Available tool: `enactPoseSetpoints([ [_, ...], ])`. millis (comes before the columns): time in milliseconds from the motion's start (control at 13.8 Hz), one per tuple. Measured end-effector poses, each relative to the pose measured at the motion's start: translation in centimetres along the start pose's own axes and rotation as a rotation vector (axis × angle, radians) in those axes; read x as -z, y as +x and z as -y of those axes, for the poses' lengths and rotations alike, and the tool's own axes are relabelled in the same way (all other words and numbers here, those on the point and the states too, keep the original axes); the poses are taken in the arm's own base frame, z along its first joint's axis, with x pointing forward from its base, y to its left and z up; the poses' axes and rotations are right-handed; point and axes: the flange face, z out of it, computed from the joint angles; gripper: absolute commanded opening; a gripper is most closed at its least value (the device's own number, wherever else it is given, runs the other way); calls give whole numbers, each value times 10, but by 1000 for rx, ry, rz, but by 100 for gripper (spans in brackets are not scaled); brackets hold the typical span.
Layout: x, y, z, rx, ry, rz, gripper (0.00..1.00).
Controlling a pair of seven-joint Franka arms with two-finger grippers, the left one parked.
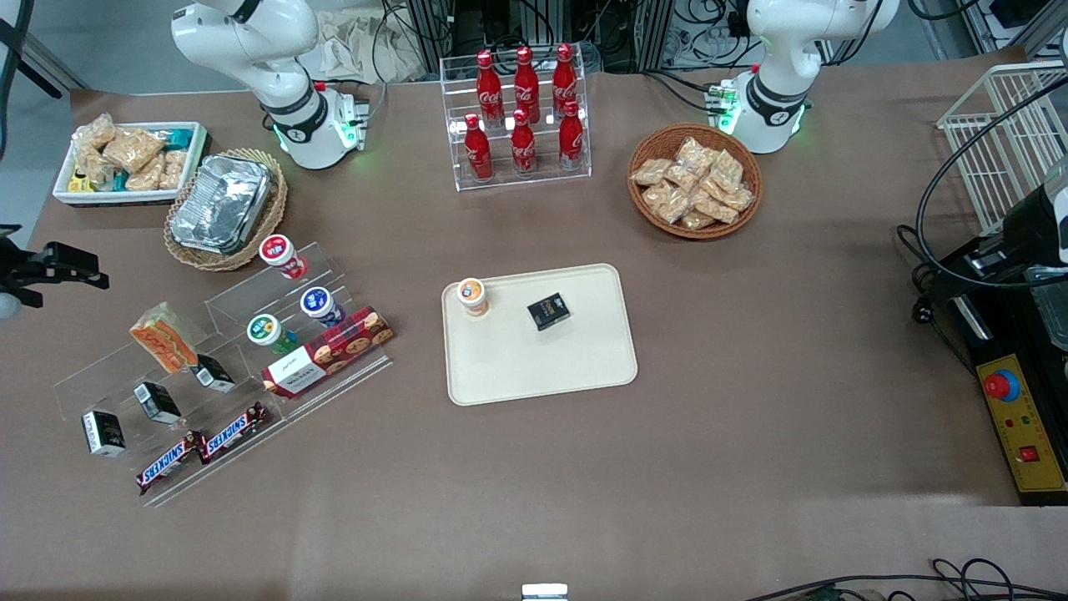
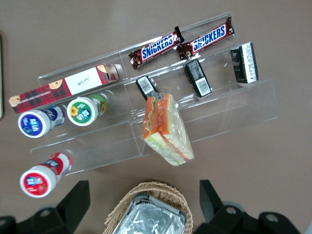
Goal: Place sandwich on tray
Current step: 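Grasp the wrapped sandwich in the acrylic rack with the right gripper, then lift the sandwich out of the rack and carry it toward the cream tray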
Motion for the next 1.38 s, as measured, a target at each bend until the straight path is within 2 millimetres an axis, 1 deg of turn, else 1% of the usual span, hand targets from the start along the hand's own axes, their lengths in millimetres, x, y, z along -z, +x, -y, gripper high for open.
enactPoseSetpoints([
  [291,-53,-30,-12,65,-8,-80,100],
  [364,-64,-34,-13,77,-12,-92,100],
  [727,-123,-36,-8,95,-60,-158,100],
  [1018,-153,-33,-8,114,-91,-177,99],
  [1091,-161,-32,-9,117,-101,-184,97],
  [1164,-168,-31,-9,123,-110,-188,92],
  [1309,-183,-29,-10,136,-119,-181,55],
  [1382,-189,-28,-11,144,-118,-169,33],
])
